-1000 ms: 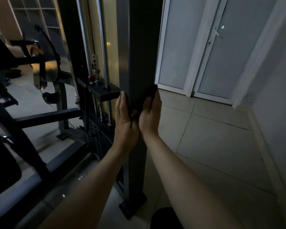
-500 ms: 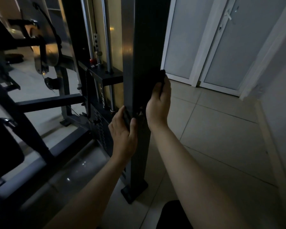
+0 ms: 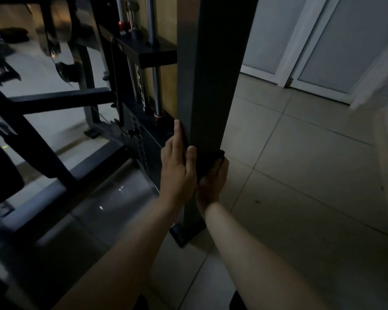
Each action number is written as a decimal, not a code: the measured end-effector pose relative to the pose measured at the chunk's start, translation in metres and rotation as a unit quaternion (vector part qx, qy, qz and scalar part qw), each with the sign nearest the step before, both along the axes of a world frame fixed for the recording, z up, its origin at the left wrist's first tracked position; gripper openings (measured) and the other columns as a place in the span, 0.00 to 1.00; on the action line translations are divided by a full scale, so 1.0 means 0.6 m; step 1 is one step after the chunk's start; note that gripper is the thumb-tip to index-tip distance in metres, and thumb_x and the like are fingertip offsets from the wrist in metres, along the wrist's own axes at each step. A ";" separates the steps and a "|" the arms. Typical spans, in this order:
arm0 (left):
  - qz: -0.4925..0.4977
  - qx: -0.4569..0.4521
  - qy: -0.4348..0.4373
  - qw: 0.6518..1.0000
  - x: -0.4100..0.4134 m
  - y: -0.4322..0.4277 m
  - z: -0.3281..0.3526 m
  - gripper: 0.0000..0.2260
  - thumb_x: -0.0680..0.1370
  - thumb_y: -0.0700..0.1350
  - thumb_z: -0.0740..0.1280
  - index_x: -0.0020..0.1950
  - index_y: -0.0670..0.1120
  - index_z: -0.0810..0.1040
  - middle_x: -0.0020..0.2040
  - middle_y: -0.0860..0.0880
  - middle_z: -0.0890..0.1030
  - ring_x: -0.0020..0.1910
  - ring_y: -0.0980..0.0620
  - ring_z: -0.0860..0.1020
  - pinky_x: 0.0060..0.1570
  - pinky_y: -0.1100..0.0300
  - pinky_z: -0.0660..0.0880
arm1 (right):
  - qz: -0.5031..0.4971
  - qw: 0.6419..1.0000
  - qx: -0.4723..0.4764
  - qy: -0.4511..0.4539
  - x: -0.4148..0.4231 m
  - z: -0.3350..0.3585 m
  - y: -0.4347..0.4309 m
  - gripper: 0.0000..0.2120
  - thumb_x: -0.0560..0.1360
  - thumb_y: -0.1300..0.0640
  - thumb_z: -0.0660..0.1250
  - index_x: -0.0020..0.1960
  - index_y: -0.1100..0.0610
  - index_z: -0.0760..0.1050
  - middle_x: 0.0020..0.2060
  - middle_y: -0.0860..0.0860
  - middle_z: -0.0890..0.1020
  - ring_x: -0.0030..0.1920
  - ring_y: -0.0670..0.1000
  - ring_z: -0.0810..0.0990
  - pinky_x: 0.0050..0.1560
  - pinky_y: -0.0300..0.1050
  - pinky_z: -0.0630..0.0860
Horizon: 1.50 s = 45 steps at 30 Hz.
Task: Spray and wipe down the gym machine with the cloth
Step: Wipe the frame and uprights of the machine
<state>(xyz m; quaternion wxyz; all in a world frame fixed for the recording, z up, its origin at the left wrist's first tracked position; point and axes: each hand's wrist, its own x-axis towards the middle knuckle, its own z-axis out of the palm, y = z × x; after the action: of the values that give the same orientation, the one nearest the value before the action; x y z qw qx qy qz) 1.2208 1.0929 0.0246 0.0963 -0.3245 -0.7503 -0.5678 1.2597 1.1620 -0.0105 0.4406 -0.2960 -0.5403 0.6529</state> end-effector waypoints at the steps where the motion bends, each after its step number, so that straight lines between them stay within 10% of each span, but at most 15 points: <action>1: 0.000 -0.005 0.004 1.000 -0.004 0.002 -0.008 0.27 0.84 0.57 0.52 0.76 0.71 0.38 0.61 0.62 0.63 0.60 0.58 0.64 0.59 0.67 0.60 | -0.002 1.000 -0.007 -0.012 -0.001 -0.025 -0.003 0.09 0.86 0.54 0.55 0.59 0.53 0.73 0.52 0.50 0.82 0.49 0.46 0.83 0.46 0.37 0.80; 5: -0.017 0.006 0.021 1.000 -0.016 0.008 -0.020 0.26 0.83 0.65 0.47 0.77 0.71 0.37 0.57 0.63 0.63 0.57 0.54 0.66 0.58 0.63 0.65 | -0.042 0.994 -0.073 -0.076 -0.014 -0.104 -0.007 0.11 0.86 0.51 0.52 0.55 0.50 0.73 0.51 0.53 0.82 0.49 0.52 0.83 0.52 0.55 0.82; 13: -0.015 0.019 0.013 1.000 -0.021 0.014 -0.029 0.32 0.80 0.70 0.44 0.80 0.60 0.42 0.58 0.61 0.64 0.56 0.51 0.67 0.59 0.53 0.69 | 0.024 0.941 -0.312 -0.132 -0.004 -0.171 0.007 0.22 0.87 0.50 0.47 0.64 0.62 0.73 0.57 0.58 0.81 0.59 0.59 0.79 0.59 0.54 0.76; 18: -0.004 -0.006 0.009 1.000 -0.012 -0.009 -0.029 0.27 0.83 0.61 0.53 0.81 0.60 0.49 0.61 0.74 0.61 0.65 0.54 0.61 0.65 0.51 0.67 | -0.003 0.929 -0.268 -0.254 0.010 -0.191 0.043 0.21 0.82 0.46 0.55 0.62 0.60 0.75 0.59 0.56 0.80 0.55 0.58 0.80 0.61 0.57 0.77; 21: 0.057 -0.046 -0.031 0.997 0.010 -0.046 -0.084 0.23 0.82 0.60 0.58 0.76 0.58 0.63 0.72 0.57 0.61 0.72 0.51 0.60 0.68 0.45 0.68 | 0.081 0.932 -0.260 -0.238 0.015 -0.234 0.055 0.23 0.74 0.37 0.59 0.57 0.52 0.80 0.56 0.58 0.84 0.55 0.60 0.83 0.62 0.62 0.78; 25: -0.011 -0.098 -0.200 0.975 0.081 -0.076 -0.173 0.22 0.79 0.63 0.62 0.71 0.57 0.68 0.64 0.53 0.72 0.62 0.53 0.74 0.56 0.55 0.78 | 0.212 0.917 -0.261 -0.213 0.058 -0.110 -0.002 0.18 0.81 0.43 0.58 0.57 0.53 0.82 0.50 0.56 0.86 0.51 0.57 0.85 0.53 0.53 0.81; 29: -0.047 -0.050 -0.290 0.955 0.119 -0.059 -0.192 0.21 0.80 0.46 0.69 0.68 0.59 0.65 0.63 0.56 0.70 0.61 0.60 0.73 0.54 0.69 0.73 | 0.255 0.919 -0.227 -0.198 0.079 -0.108 -0.006 0.19 0.81 0.50 0.59 0.63 0.62 0.76 0.52 0.61 0.81 0.47 0.55 0.82 0.38 0.44 0.79; 36: 0.055 -0.016 -0.298 0.953 0.094 -0.068 -0.182 0.15 0.79 0.34 0.63 0.62 0.49 0.71 0.52 0.46 0.79 0.48 0.48 0.80 0.38 0.67 0.76 | 0.223 0.954 -0.064 -0.190 0.079 -0.076 -0.011 0.12 0.74 0.47 0.64 0.49 0.53 0.80 0.48 0.58 0.82 0.51 0.57 0.81 0.52 0.51 0.77; 41: 0.111 0.122 -0.265 0.950 0.079 -0.074 -0.139 0.23 0.80 0.42 0.63 0.56 0.74 0.67 0.62 0.49 0.75 0.59 0.45 0.79 0.53 0.43 0.81 | 0.037 0.983 0.038 -0.177 0.057 -0.077 0.020 0.09 0.84 0.52 0.60 0.62 0.52 0.68 0.58 0.51 0.71 0.55 0.49 0.74 0.49 0.33 0.69; 45: 0.040 0.137 -0.148 0.979 0.077 -0.017 -0.129 0.20 0.75 0.49 0.64 0.60 0.72 0.66 0.74 0.60 0.64 0.76 0.50 0.64 0.72 0.40 0.68 | 0.115 0.969 -0.046 -0.212 0.025 -0.113 0.037 0.23 0.82 0.41 0.54 0.71 0.52 0.68 0.66 0.53 0.75 0.64 0.53 0.75 0.66 0.54 0.72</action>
<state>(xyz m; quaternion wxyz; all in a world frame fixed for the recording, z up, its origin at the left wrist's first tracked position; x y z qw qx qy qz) 1.2672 1.0828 -0.0526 0.0505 -0.1904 -0.6841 -0.7023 1.2749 1.1842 -0.0783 0.2233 -0.3835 -0.6213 0.6457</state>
